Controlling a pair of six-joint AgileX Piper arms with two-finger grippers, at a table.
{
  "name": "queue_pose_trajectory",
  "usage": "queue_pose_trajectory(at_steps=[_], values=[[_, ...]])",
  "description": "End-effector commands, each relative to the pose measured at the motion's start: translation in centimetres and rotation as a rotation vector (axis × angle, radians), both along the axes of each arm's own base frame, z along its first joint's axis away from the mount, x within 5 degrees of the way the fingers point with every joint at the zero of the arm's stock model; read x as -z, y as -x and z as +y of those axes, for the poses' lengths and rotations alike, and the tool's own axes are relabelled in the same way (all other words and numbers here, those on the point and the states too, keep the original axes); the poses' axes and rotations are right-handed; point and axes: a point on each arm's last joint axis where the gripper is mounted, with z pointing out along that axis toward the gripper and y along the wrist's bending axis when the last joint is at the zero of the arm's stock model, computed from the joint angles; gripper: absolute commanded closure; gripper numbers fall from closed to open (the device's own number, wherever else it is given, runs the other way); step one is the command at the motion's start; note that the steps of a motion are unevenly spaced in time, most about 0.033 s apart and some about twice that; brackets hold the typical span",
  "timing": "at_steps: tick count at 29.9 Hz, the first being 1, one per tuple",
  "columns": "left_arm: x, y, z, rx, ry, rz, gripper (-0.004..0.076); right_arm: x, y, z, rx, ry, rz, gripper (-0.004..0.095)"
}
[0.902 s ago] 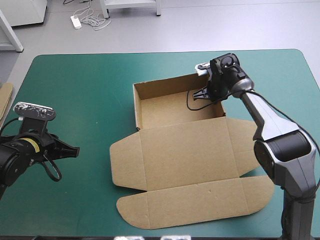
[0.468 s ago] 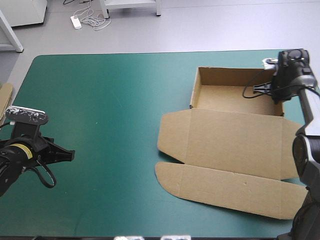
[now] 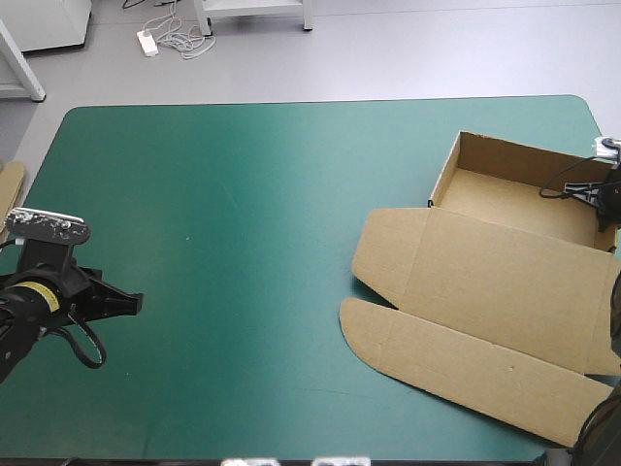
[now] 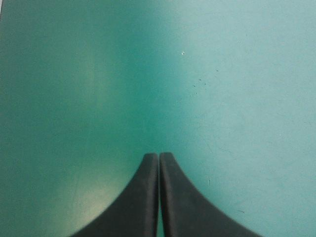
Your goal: Fold the box
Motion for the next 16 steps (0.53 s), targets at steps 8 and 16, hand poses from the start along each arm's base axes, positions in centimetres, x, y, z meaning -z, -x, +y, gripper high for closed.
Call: queue_pose_trajectory(at_steps=[8,16], values=[[-1.1,0.0,0.1,-0.003,0.009,-0.071,0.0727,-3.5,1.0,-0.8,-0.010,0.093,-0.084,0.0321],[-1.3,-0.2,0.0,0.005,0.013,-0.101,0.0727,-9.6,3.8,0.1,-0.005,0.173,-0.238,0.0322]])
